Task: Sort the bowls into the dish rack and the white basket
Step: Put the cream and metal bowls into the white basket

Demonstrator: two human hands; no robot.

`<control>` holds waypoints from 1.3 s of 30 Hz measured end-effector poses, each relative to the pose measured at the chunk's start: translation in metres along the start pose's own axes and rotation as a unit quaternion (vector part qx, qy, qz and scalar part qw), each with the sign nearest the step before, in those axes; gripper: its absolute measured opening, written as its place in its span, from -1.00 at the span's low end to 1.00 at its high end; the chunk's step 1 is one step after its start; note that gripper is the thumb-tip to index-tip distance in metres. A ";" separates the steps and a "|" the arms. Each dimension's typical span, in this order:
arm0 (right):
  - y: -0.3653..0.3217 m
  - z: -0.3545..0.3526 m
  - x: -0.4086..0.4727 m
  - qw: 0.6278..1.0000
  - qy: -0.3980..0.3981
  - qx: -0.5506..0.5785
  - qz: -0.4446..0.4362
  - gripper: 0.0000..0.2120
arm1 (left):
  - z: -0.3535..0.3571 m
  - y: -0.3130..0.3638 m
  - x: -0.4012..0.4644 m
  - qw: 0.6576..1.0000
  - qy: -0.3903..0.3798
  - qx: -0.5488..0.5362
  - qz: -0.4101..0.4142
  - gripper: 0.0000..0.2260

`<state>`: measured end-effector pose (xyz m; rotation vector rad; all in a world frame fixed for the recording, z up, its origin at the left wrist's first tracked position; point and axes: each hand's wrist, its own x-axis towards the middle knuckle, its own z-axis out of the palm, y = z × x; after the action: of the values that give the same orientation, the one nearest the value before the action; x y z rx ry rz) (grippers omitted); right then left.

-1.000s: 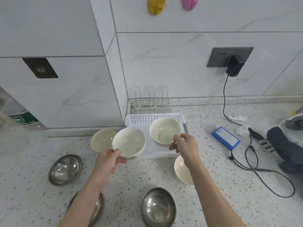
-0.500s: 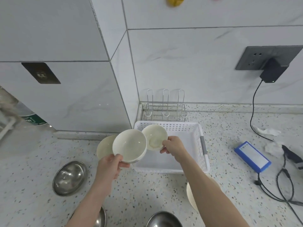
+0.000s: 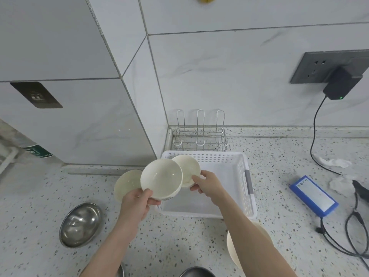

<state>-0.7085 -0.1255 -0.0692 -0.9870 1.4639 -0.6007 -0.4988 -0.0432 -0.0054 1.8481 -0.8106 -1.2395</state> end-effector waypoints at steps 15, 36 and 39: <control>-0.018 -0.014 -0.021 0.992 0.036 -0.045 -0.109 -0.58 | 0.046 0.014 0.036 0.996 -0.010 0.074 0.040 -0.90; -0.019 0.003 -0.007 0.973 0.100 -0.180 -0.103 -0.80 | 0.051 0.003 0.078 0.975 -0.022 0.187 0.123 -0.80; -0.018 0.004 -0.006 0.971 0.104 -0.188 -0.103 -0.77 | 0.051 0.002 0.080 0.974 -0.024 0.192 0.120 -0.80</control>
<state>-0.7013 -0.1288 -0.0519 -1.4193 1.7127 -0.6001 -0.5202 -0.1218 -0.0532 1.9479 -1.3361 -1.0282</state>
